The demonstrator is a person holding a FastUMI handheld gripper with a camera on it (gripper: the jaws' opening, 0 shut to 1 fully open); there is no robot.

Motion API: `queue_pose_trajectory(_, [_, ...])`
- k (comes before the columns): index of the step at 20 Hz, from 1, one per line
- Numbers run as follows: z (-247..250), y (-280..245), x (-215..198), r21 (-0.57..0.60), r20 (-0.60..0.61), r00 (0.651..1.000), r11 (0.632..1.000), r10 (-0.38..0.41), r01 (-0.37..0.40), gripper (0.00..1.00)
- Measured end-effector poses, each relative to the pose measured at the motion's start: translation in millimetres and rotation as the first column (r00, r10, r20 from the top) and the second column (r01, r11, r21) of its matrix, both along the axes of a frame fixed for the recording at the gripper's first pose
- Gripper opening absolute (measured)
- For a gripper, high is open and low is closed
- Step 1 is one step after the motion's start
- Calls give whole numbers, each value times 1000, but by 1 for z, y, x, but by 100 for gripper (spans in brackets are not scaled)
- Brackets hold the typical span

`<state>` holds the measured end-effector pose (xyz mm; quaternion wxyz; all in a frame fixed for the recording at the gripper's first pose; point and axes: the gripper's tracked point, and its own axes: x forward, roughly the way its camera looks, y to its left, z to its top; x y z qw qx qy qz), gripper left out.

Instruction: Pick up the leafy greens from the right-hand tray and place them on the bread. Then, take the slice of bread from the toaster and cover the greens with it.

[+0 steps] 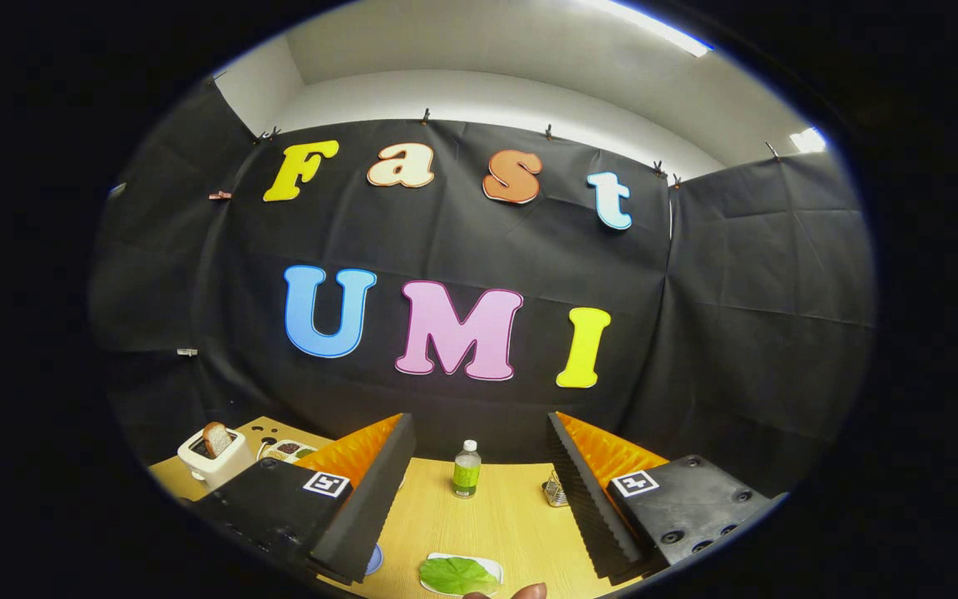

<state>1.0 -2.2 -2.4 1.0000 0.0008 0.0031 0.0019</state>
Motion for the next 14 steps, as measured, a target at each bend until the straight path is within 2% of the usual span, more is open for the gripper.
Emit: queue_pose_trajectory(14, [-18, -4, 3, 20, -39, 999, 1000, 17, -17, 98])
